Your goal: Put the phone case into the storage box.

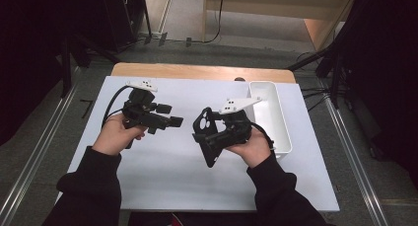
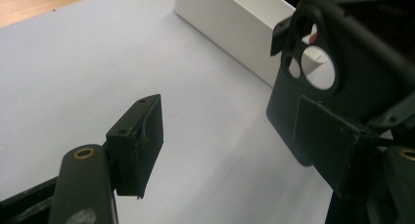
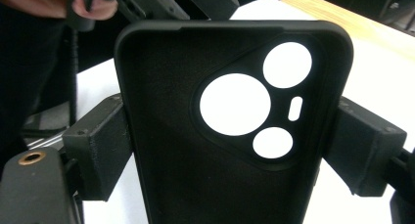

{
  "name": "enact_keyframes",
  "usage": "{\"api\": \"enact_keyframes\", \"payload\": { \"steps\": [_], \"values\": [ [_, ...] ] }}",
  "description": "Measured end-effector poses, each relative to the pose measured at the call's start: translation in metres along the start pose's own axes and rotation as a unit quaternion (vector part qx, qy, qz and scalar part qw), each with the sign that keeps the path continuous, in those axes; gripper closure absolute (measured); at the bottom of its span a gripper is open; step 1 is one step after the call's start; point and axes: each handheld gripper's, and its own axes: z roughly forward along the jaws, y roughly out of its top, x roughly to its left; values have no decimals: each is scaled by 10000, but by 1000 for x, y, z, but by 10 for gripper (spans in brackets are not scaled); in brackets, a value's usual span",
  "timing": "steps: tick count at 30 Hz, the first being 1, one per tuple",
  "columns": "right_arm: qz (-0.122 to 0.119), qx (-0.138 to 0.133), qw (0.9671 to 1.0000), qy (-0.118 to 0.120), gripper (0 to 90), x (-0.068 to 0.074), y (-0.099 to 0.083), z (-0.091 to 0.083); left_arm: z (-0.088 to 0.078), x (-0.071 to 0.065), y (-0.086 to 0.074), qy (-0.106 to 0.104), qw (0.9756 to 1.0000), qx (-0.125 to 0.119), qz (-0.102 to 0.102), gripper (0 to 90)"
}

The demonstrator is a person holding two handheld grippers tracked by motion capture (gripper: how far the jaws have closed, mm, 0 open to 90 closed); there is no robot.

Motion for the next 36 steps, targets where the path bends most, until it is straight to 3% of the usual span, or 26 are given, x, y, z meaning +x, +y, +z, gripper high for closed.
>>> {"api": "enact_keyframes", "payload": {
  "steps": [1,3,4,9,16,28,36],
  "values": [
    [-14,0,10000,32,118,-1,0,-2,0,0,0,0,10000,0,0,264],
    [-33,7,9999,98,118,-2,1,-4,3,-3,-7,-15,9994,59,351,264],
    [-42,10,9999,114,118,-3,1,-5,4,-3,-9,24,9991,117,417,264],
    [-49,8,9999,139,118,-5,1,-8,8,-4,-18,129,9981,279,530,264],
    [-30,49,9999,144,117,-7,1,-13,19,-8,-36,241,9972,210,669,264],
    [-18,79,9998,201,117,-10,1,-17,24,-6,-63,310,9976,50,625,264],
    [38,148,9998,119,117,-11,2,-22,26,-4,-82,326,9977,40,595,264]
  ]
}}
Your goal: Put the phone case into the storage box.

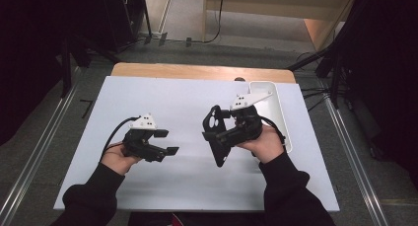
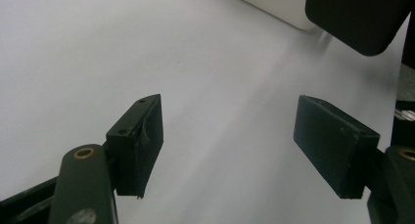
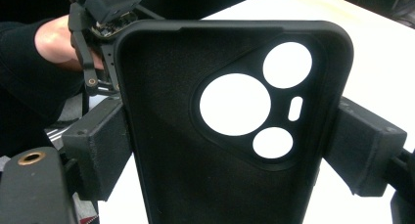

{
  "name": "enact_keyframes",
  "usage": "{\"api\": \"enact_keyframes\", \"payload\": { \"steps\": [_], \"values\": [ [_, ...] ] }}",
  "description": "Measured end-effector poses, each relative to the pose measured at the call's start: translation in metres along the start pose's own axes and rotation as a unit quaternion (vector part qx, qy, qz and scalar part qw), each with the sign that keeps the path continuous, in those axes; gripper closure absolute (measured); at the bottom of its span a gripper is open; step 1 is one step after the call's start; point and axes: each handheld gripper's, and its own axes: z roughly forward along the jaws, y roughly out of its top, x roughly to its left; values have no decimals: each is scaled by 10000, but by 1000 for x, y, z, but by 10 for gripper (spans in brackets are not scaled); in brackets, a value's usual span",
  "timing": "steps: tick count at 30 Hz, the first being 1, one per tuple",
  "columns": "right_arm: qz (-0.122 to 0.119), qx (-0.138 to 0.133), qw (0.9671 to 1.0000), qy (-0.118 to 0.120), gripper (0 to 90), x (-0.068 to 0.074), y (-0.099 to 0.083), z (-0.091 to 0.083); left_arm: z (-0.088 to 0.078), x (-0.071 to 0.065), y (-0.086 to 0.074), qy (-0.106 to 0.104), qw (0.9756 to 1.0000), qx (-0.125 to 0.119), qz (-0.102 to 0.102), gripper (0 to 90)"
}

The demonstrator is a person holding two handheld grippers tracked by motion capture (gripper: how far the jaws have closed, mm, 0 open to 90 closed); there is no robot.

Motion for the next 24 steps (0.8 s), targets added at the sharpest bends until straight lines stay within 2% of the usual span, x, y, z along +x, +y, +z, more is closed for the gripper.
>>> {"api": "enact_keyframes", "payload": {
  "steps": [7,20,24],
  "values": [
    [62,25,10000,-53,117,-1,1,-4,-1,-1,-7,38,10000,-42,59,264],
    [215,-5,9996,-171,117,-5,4,-16,0,-1,-32,80,9997,20,-215,264],
    [220,-37,9995,-206,117,-7,6,-19,-2,-1,-39,110,9996,76,-233,264]
  ]
}}
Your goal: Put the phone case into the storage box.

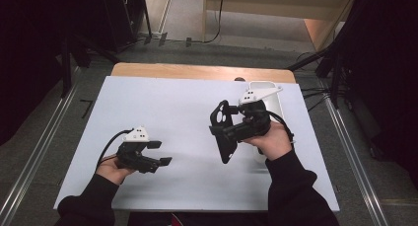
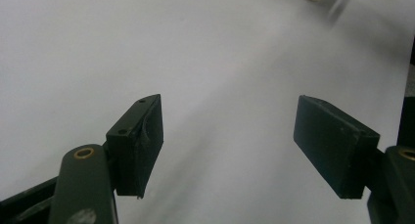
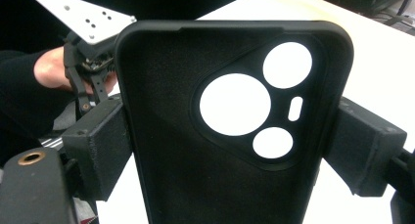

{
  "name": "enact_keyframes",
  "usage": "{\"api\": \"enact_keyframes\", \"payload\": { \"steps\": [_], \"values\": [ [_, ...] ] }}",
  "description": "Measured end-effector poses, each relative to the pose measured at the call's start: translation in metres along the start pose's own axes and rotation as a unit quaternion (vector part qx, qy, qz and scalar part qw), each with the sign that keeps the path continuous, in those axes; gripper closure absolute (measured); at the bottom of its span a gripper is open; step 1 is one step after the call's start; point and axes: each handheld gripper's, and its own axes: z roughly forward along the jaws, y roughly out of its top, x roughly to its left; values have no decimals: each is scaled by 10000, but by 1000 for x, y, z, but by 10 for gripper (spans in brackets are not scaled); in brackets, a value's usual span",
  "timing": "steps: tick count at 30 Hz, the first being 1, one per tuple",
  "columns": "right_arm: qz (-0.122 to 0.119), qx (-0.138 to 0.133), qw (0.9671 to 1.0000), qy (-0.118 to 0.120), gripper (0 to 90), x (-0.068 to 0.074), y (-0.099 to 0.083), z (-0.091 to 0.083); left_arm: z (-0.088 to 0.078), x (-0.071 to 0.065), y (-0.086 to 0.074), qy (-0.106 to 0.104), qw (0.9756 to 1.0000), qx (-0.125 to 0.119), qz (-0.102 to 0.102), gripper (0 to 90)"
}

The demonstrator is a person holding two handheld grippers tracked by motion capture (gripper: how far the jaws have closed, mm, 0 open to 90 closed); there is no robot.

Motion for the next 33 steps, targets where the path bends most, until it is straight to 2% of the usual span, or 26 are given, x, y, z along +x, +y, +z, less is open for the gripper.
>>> {"api": "enact_keyframes", "payload": {
  "steps": [5,15,22,33],
  "values": [
    [22,-59,10000,-36,117,-3,4,-5,-5,1,-6,-43,10000,-24,-76,264],
    [68,-146,9998,-129,117,-12,12,-16,-10,2,-14,1,9999,25,-148,264],
    [169,-297,9987,-377,118,-19,14,-32,-12,4,-17,35,9998,9,-209,264],
    [292,-400,9960,-740,119,-30,10,-46,-13,8,-17,76,9996,9,-281,264]
  ]
}}
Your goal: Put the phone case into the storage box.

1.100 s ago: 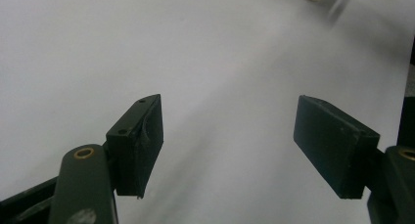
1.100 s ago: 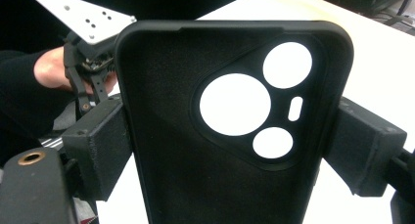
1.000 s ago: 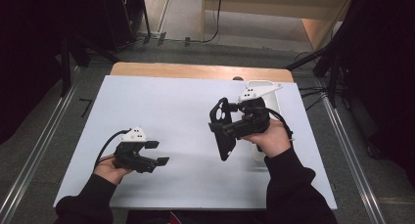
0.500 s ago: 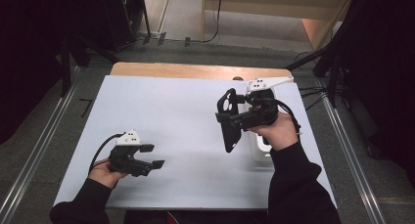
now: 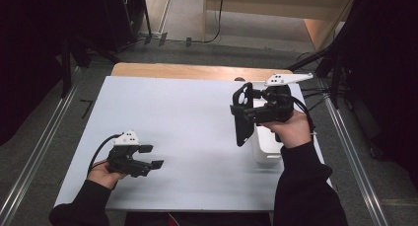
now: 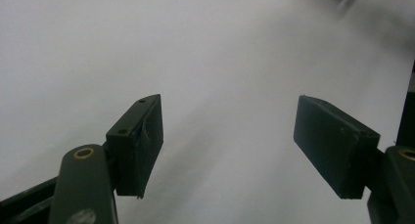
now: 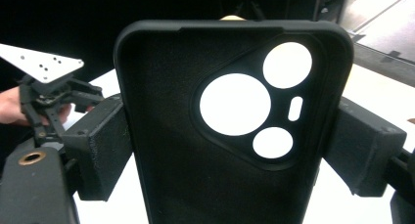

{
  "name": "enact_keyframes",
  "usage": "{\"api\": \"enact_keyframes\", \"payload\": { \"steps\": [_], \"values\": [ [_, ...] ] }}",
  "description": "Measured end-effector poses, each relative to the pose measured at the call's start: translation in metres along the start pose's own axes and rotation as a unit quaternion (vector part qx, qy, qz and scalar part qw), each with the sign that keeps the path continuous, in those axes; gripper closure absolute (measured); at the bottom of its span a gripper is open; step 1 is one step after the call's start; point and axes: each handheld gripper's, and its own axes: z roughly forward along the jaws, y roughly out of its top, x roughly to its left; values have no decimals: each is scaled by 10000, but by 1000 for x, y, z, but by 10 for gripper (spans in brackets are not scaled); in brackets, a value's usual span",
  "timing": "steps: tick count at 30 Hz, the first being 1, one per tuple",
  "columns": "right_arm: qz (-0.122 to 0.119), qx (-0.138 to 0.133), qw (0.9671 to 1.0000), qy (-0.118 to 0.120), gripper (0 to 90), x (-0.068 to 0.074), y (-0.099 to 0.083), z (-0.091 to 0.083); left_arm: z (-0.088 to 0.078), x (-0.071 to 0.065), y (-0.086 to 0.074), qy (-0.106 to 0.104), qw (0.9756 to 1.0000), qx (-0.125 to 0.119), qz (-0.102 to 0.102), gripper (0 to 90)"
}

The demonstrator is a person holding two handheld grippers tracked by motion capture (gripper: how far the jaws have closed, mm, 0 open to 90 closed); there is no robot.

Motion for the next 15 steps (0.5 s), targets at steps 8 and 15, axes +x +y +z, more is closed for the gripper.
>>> {"api": "enact_keyframes", "payload": {
  "steps": [8,15],
  "values": [
    [155,-67,9995,-280,118,-12,-4,-11,0,1,1,4,10000,8,-10,264],
    [315,-199,9982,-475,118,-23,-8,-22,2,1,1,-30,10000,75,-8,264]
  ]
}}
